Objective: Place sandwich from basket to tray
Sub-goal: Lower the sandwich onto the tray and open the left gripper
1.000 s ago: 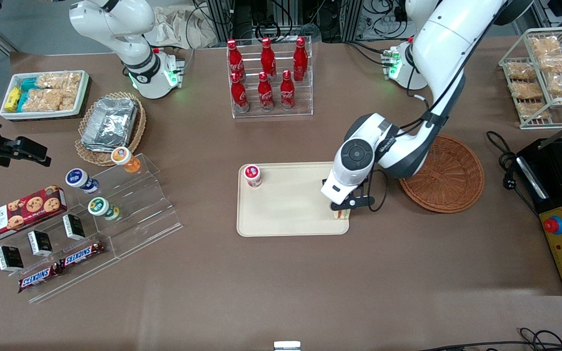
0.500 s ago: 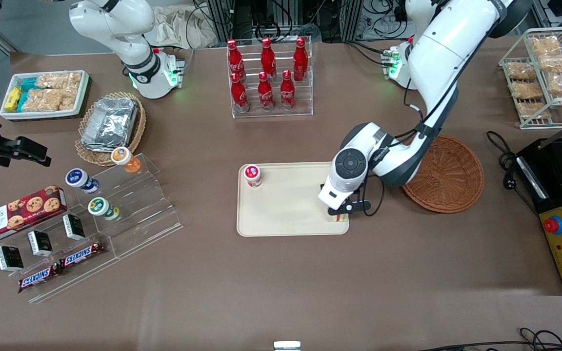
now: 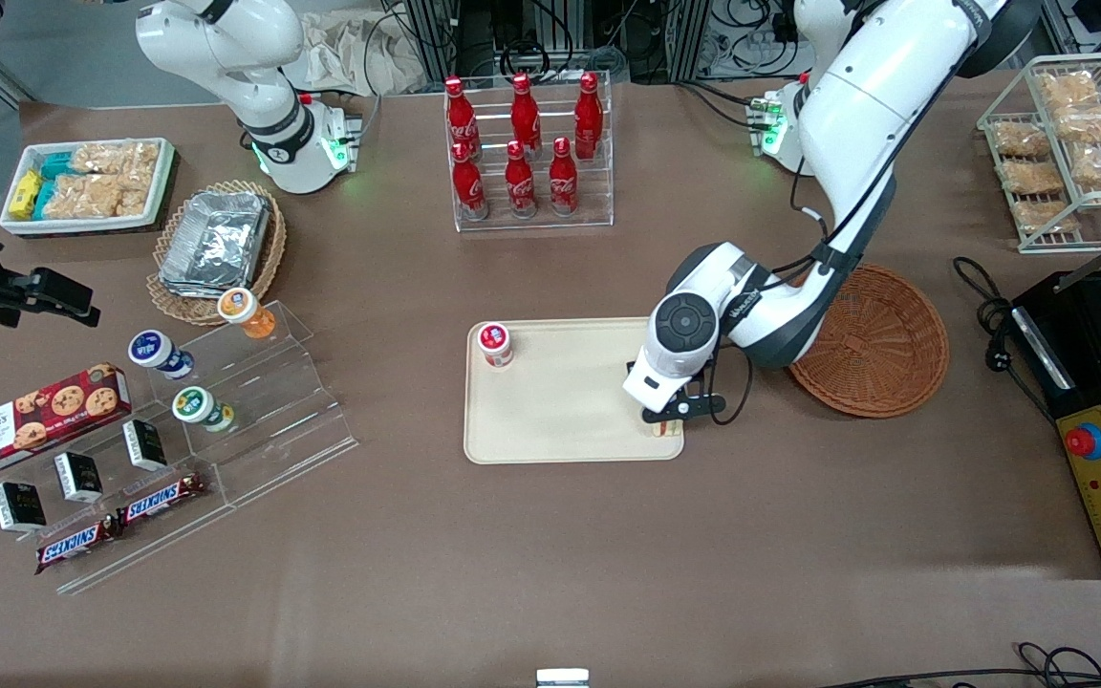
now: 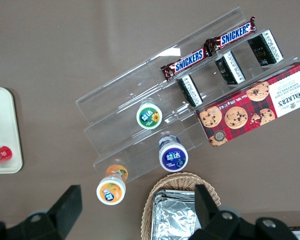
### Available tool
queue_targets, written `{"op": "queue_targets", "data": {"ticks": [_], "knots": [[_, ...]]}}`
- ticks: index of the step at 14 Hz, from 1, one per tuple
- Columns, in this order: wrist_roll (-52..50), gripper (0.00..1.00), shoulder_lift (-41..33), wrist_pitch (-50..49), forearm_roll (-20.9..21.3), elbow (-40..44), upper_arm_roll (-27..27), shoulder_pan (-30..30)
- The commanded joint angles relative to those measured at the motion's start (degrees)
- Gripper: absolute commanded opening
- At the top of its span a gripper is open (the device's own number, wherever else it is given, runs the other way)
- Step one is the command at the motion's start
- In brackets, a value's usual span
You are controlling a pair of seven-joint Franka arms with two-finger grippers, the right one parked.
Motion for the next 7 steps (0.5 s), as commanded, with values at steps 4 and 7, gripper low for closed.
{"op": "queue_targets", "data": {"ticks": [4,7], "knots": [[-1.8,0.82,0.8,0.1,1.5,1.5,-0.1,-0.4],[-1.8,0.88,0.6,0.1,1.4,1.4,-0.1,-0.4]]}}
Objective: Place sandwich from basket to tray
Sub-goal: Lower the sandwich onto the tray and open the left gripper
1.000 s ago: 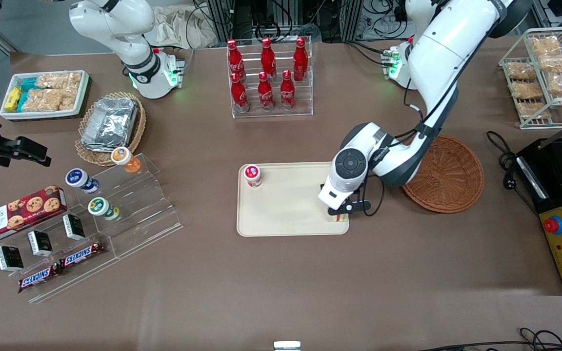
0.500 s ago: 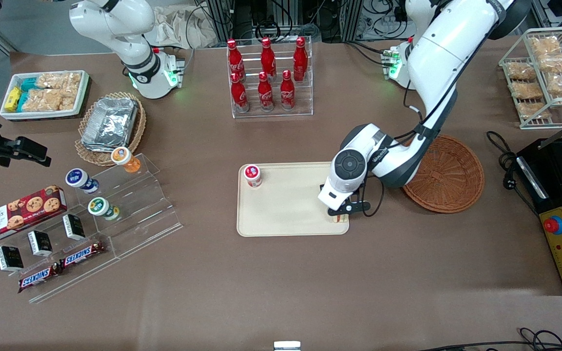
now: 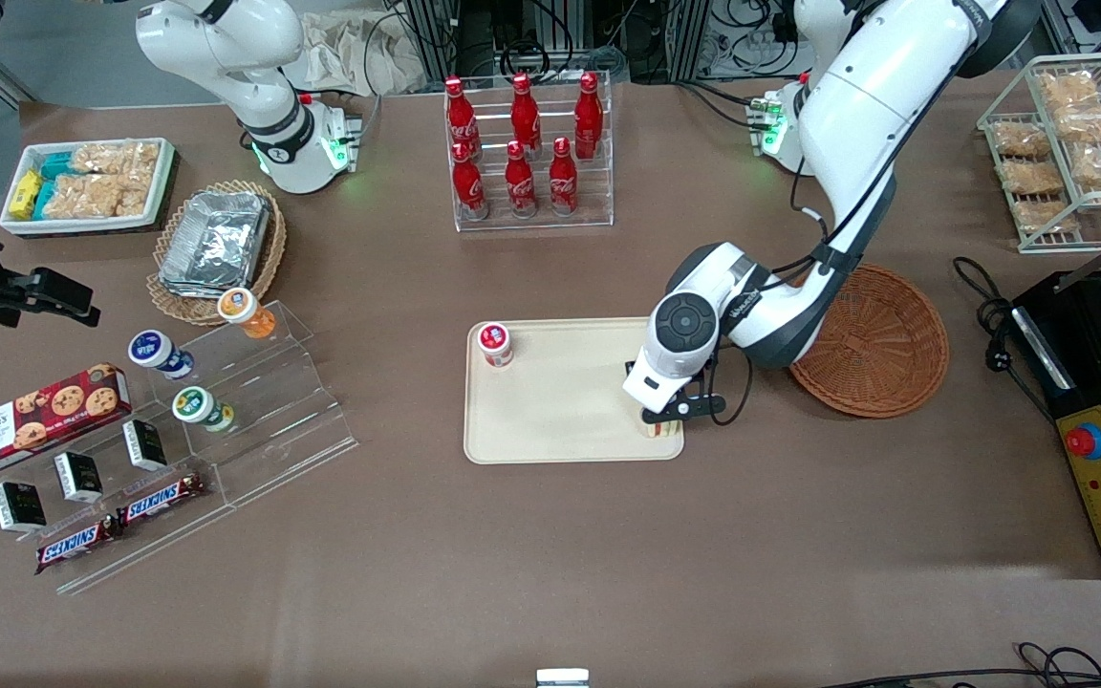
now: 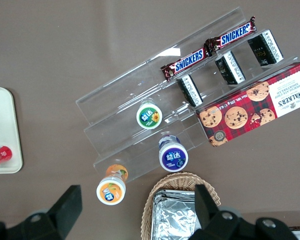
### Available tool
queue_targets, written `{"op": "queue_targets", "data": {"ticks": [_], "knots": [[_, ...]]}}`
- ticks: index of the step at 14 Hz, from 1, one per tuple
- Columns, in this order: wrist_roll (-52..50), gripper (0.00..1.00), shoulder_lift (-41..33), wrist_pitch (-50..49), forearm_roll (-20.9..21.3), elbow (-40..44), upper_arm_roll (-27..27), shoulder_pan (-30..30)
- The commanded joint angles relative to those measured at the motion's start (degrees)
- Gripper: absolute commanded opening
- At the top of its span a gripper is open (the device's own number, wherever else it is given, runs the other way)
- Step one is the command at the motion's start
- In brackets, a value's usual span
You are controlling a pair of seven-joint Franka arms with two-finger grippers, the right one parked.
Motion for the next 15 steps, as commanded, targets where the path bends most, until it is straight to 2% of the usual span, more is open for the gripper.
{"op": "queue_targets", "data": {"ticks": [1,6,8,11,15], "knots": [[-1.8,0.97,0.3,0.0,1.3,1.2,-0.1,-0.4],[-1.2,0.98,-4.6,-1.6,0.4,1.2,-0.2,-0.1],[-0.8,0.98,-7.4,-5.8,0.1,2.5,-0.2,0.4],[1.0,0.98,-9.2,-11.5,-2.5,6.8,-0.1,0.9],[8.0,0.99,-13.3,-16.6,-5.6,7.7,0.0,4.2]]}}
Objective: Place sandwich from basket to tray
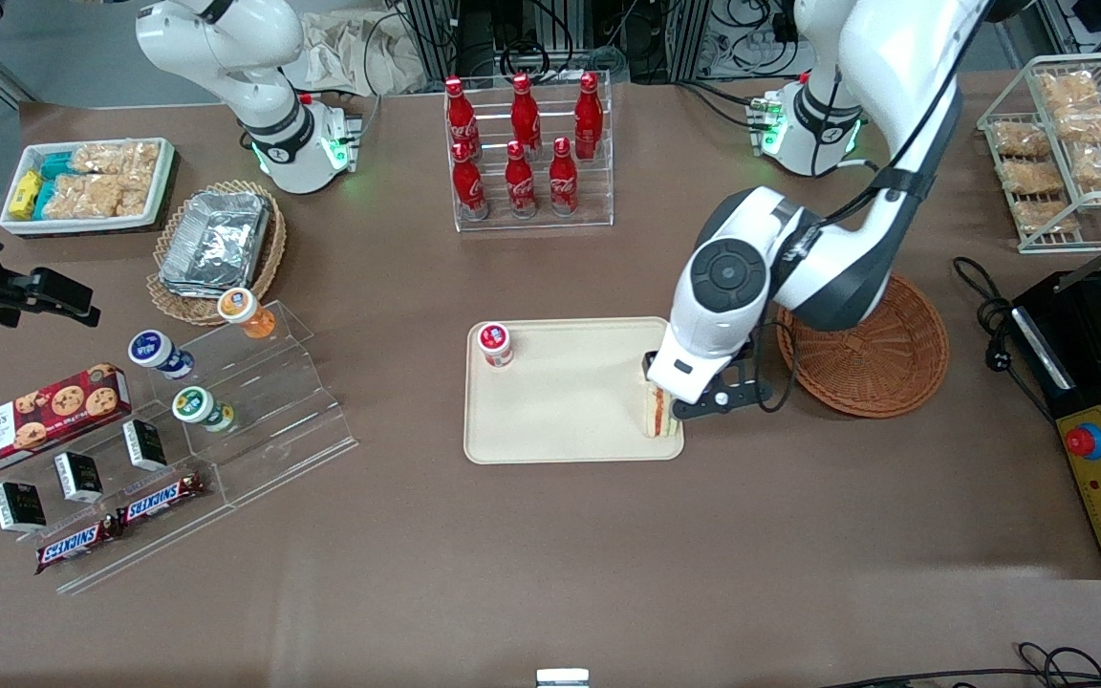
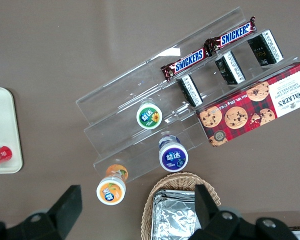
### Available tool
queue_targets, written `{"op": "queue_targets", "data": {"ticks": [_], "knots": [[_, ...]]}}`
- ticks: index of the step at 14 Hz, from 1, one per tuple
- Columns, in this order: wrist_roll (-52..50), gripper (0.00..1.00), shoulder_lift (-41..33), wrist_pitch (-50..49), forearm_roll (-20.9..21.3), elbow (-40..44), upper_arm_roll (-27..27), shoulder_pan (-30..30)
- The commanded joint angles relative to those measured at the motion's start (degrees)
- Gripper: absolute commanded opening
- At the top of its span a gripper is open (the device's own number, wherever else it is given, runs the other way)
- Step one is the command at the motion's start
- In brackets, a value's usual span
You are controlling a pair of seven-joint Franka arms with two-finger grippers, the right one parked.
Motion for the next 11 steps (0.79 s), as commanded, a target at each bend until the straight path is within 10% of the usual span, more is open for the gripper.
{"op": "queue_targets", "data": {"ticks": [1,11], "knots": [[6.3,0.99,-3.5,-4.6,-1.7,0.1,-0.1,3.1],[32.4,0.99,-16.7,-15.2,-6.6,-1.5,10.0,9.5]]}}
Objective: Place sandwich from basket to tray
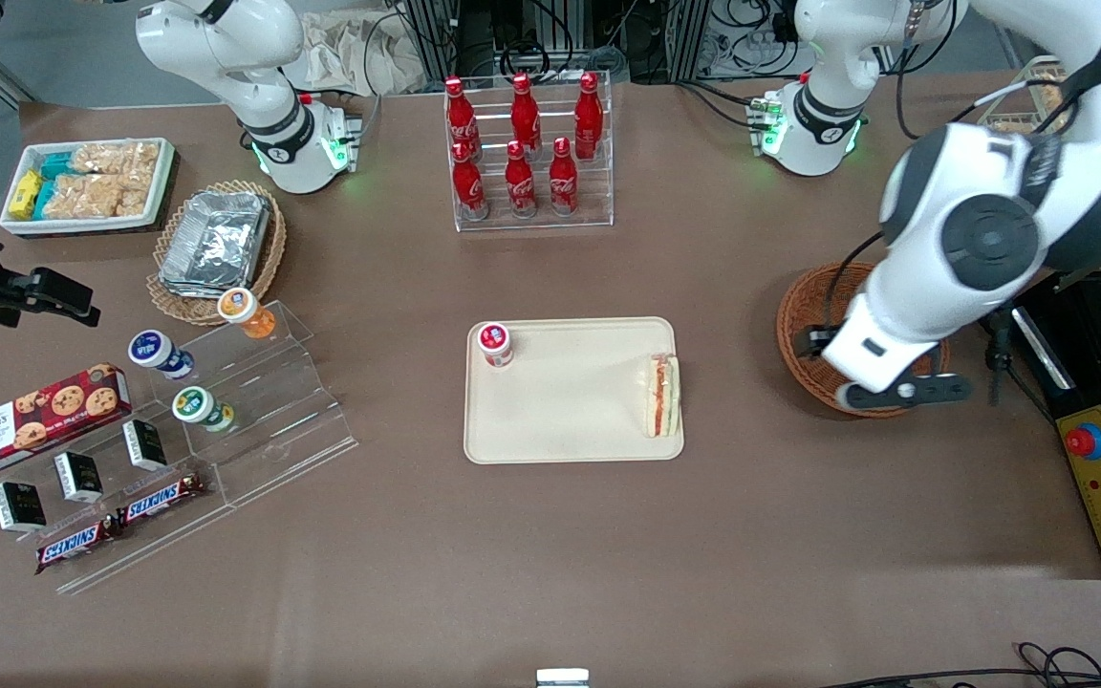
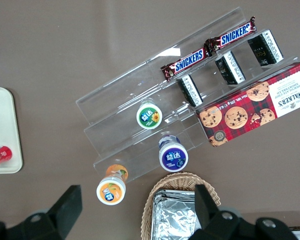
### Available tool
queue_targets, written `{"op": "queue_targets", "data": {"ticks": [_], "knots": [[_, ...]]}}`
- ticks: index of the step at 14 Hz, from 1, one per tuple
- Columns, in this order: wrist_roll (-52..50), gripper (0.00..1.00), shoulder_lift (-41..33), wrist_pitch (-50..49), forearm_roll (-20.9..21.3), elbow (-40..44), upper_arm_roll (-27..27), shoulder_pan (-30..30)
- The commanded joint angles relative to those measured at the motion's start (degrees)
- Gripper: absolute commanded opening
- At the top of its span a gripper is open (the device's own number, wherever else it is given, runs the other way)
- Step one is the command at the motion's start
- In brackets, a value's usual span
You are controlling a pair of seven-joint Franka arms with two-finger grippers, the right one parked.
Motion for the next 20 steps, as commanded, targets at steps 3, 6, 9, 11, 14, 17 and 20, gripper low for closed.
{"op": "queue_targets", "data": {"ticks": [3,6,9,11,14,17,20], "knots": [[11.7,0.99,-7.2,-3.1,-4.2,-1.7,7.2,-0.3],[17.5,0.99,-9.6,-4.9,-4.9,-1.5,11.3,-0.3],[19.2,0.99,-11.3,-5.1,-5.0,-1.5,12.9,-0.3],[19.8,1.00,-12.1,-5.1,-5.0,-1.5,13.1,-0.3],[19.8,1.00,-12.1,-5.0,-7.6,-0.8,13.1,0.4],[19.8,1.00,-12.0,-4.9,-7.5,-0.2,13.3,0.6],[19.5,1.00,-12.0,-4.8,-7.4,-0.2,13.2,0.5]]}}
